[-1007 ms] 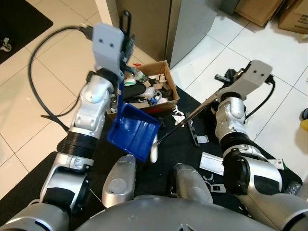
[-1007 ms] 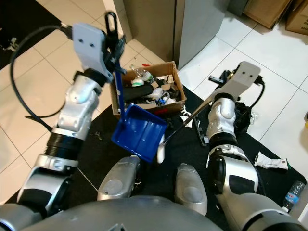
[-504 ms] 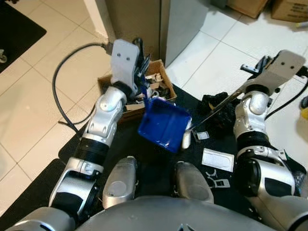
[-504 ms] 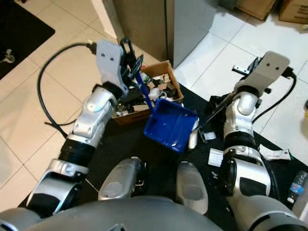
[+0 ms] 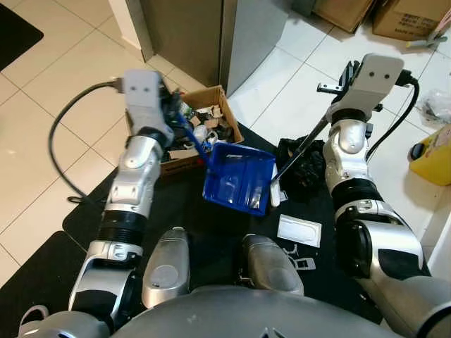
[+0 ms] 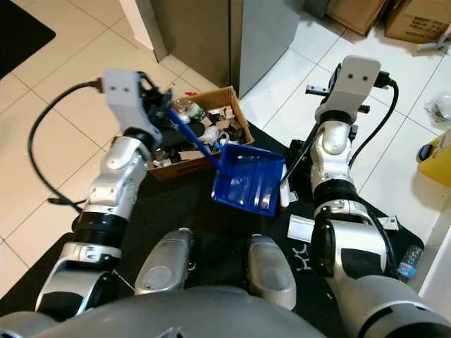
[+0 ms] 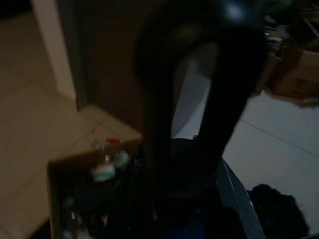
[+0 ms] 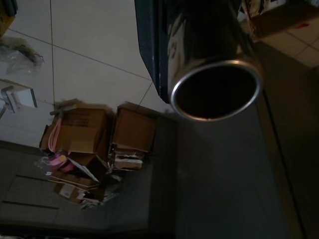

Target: Sweep floor

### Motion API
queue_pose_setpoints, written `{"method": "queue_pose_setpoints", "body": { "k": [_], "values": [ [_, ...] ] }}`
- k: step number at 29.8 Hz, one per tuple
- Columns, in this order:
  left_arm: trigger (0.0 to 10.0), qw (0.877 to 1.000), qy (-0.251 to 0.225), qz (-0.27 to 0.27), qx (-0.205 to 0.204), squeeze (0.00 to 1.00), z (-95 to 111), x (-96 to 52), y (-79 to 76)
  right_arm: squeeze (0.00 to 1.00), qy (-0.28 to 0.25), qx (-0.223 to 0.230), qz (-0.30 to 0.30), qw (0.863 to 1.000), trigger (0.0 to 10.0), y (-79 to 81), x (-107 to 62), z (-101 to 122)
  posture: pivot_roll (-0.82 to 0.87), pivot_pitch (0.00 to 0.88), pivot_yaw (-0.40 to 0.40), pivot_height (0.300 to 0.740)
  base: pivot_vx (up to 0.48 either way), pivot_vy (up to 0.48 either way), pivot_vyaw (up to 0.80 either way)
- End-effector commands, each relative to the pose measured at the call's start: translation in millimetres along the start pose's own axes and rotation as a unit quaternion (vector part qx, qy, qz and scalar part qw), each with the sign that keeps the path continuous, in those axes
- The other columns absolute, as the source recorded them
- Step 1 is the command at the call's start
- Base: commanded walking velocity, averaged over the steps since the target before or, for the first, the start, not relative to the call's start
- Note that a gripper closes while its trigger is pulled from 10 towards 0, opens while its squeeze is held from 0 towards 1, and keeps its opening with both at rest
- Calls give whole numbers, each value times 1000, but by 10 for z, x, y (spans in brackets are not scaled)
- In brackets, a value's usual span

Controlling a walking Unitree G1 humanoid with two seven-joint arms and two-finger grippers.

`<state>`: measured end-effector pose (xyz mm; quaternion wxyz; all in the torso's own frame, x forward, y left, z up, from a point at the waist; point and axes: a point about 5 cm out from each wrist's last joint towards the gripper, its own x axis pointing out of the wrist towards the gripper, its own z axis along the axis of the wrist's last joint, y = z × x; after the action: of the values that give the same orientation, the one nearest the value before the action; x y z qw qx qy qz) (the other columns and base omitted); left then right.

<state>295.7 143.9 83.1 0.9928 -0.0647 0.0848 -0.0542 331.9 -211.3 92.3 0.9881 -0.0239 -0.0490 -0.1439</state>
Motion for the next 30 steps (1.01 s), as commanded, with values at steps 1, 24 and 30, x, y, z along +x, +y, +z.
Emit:
{"method": "queue_pose_setpoints", "body": {
  "k": [1, 24, 30],
  "values": [
    [10000, 999, 27, 14, -30, 0, -75, -49, 10, 0, -39, -3, -1, 999, 10000, -19, 76, 152, 191, 0, -45, 740, 0, 0, 0],
    [10000, 979, 99, 172, 42, 0, -359, -384, 437, 0, -15, -54, 55, 997, 10000, 166, -46, -37, 231, 0, -78, 740, 0, 0, 0],
    [10000, 983, 26, 180, 32, 0, 10, -344, 464, 0, -9, -76, 63, 995, 10000, 172, -96, -103, 241, 0, -81, 740, 0, 0, 0]
  ]
}}
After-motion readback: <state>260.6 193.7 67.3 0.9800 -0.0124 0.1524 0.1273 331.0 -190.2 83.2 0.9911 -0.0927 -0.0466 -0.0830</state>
